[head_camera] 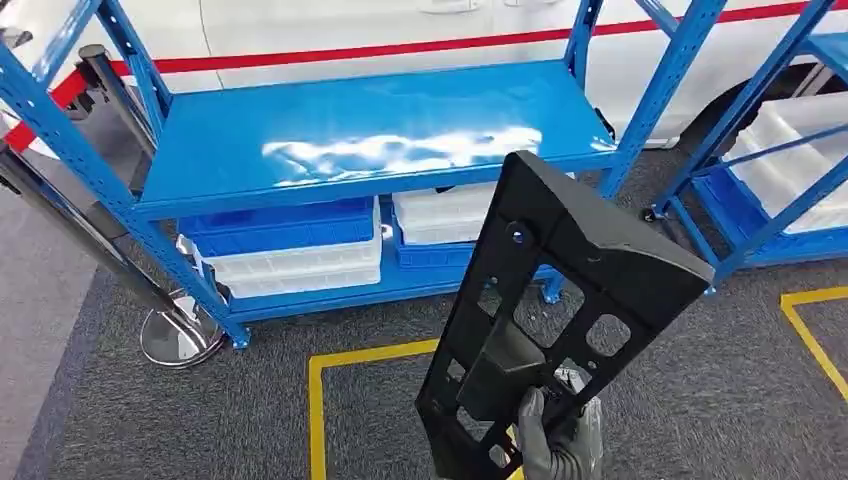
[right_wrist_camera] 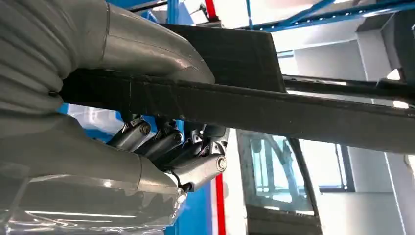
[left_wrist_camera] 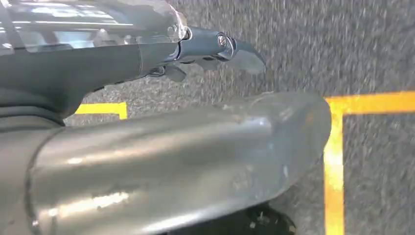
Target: Take the parts from the cabinet and place them on the table.
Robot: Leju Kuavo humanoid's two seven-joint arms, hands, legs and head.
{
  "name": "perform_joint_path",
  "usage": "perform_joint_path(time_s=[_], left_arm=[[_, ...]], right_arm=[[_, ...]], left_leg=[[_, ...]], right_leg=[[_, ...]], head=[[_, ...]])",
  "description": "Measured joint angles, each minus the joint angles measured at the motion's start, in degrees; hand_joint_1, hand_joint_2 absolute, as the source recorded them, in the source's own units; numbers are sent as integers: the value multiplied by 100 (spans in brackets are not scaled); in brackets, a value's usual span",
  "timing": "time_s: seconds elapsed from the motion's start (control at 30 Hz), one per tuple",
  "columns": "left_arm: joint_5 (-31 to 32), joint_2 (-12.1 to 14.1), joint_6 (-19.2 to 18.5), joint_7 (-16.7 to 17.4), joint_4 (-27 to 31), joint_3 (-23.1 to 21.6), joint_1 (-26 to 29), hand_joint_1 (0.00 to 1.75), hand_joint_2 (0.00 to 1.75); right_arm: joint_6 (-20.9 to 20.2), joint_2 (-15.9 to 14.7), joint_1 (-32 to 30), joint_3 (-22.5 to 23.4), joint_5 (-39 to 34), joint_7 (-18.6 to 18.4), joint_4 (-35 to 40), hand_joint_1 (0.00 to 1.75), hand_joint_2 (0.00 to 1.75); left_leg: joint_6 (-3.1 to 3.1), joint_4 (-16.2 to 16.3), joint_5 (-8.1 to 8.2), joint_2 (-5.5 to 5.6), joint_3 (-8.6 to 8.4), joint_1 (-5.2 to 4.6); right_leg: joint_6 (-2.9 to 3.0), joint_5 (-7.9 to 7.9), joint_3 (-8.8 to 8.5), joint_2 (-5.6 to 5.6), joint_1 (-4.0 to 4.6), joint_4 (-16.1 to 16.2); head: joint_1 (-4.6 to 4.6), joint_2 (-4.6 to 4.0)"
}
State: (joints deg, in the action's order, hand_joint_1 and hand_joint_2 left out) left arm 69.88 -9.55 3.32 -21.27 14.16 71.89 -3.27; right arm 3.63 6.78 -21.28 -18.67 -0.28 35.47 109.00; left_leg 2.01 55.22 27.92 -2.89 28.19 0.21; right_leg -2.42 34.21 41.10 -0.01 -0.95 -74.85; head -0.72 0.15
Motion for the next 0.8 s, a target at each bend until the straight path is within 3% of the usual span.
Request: perform_joint_path(time_s=[0.03, 0.07, 0.1, 0.13, 0.17, 0.2, 0.3, 0.33, 0.37, 0.4, 0.47, 0.5, 0.53, 0.57, 0.6, 0.63, 0.67, 0.7, 0.8], left_arm=[[-4, 0, -4, 0, 0, 11, 0, 0, 0], [-7, -4, -4, 2, 0, 17, 0, 0, 0], [-7, -9, -7, 4, 0, 22, 1, 0, 0], [-7, -11, -7, 9, 0, 26, 0, 0, 0], [-9, -11, -7, 9, 0, 33, 5, 0, 0], [-11, -11, -7, 11, 0, 46, 11, 0, 0], [-11, -11, -7, 11, 0, 66, -20, 0, 0], [-13, -9, -7, 11, 2, 70, -18, 0, 0], [-13, -9, -7, 11, 2, 76, -10, 0, 0], [-13, -9, -7, 11, 2, 83, 0, 0, 0], [-26, -9, -7, 13, 2, 107, 19, 0, 0], [-31, -9, -7, 17, 2, 116, 27, 0, 0], [-33, -11, -7, 17, 2, 120, 33, 0, 0], [-33, -11, -9, 17, 2, 120, 35, 0, 0], [-37, -11, -11, 17, 2, 122, 32, 0, 0], [-48, -11, -11, 17, 2, 129, 31, 0, 0], [-59, 4, -13, 17, 7, 142, 37, 0, 0], [-83, 7, -22, 17, 9, 160, 45, 0, 0], [-92, 9, -57, 15, 11, 201, 58, 0, 0]], right_arm=[[-2, 0, -35, 15, -15, 2, -15, 175, 175], [0, 0, -73, 33, -24, 4, -20, 175, 175], [0, 0, -104, 41, -28, 4, -20, 175, 175], [0, 0, -115, 44, -37, 7, -20, 175, 175], [0, 0, -101, 48, -39, 9, -20, 175, 175], [-4, 0, -110, 55, -39, 11, -20, 175, 175], [-4, 0, -153, 79, -44, 15, -20, 175, 175], [-4, 0, -163, 83, -44, 20, -17, 175, 175], [-4, 0, -163, 94, -46, 28, -17, 175, 175], [-4, 2, -163, 98, -46, 24, -20, 175, 175], [-4, 4, -168, 100, -46, 26, -20, 175, 175], [-4, 18, -185, 118, -46, 28, -22, 175, 175], [-4, 39, -210, 133, -46, 31, -22, 175, 175], [-6, 57, -236, 149, -39, 31, -22, 175, 175], [-9, 91, -260, 172, -5, 26, -22, 175, 175], [-15, 126, -286, 201, 32, 22, -17, 175, 175], [-44, 160, -315, 241, 97, 20, -15, 175, 175], [-99, 201, -330, 323, 178, 15, -15, 175, 175], [-269, 328, -448, 571, 324, 39, -13, 175, 175]], left_leg=[[-8, 18, -21, -60, 53, 2], [-20, 42, -32, -110, 97, 5], [-32, 76, -37, -165, 121, 11], [-53, 122, -31, -208, 119, 12], [-93, 162, -15, -260, 158, -20], [-131, 184, -25, -302, 162, -24], [-230, 184, -48, -483, 124, -27], [-283, 217, 28, -375, 165, 4], [-315, 364, 189, -56, 207, 19], [-324, 732, 462, 148, 351, 33], [-341, 1716, 940, 239, 742, 35], [-340, 2005, 995, 239, 847, 35], [-329, 2014, 901, 242, 829, 35], [-305, 1737, 672, 251, 680, 35], [-272, 1256, 392, 287, 433, 35], [-222, 710, 147, 440, 166, 33], [-157, 358, 137, 761, 17, 31], [-166, 270, 118, 825, -51, 39], [-141, 198, 139, 646, -33, 1]], right_leg=[[-19, -167, -78, -5, -16, -7], [-29, -359, -277, -23, -37, 231], [-28, -529, -629, -82, -47, 713], [-19, -601, -1005, -240, -47, 1282], [13, -451, -1237, -511, -5, 1696], [134, -493, -1203, -471, 50, 1682], [275, -516, -1133, -294, 54, 1736], [348, -567, -1133, -234, 14, 1775], [391, -598, -1098, -179, 14, 1779], [428, -624, -1055, -112, 19, 1778], [459, -676, -980, 38, 45, 1768], [460, -693, -954, 119, 57, 1758], [455, -701, -941, 196, 64, 1746], [448, -707, -929, 282, 73, 1727], [445, -708, -926, 367, 79, 1710], [440, -710, -924, 442, 84, 1692], [430, -715, -894, 492, 66, 1675], [388, -737, -852, 581, 79, 1654], [254, -824, -759, 771, 38, 1663]], head=[[2, 0], [0, 0], [2, 0], [-4, 0], [-9, 0], [13, 2], [24, 2], [18, 0], [40, 2], [52, 0], [50, 0], [55, 0], [48, 0], [50, 0], [50, 2], [53, 0], [46, 0], [37, 2], [59, 0]])
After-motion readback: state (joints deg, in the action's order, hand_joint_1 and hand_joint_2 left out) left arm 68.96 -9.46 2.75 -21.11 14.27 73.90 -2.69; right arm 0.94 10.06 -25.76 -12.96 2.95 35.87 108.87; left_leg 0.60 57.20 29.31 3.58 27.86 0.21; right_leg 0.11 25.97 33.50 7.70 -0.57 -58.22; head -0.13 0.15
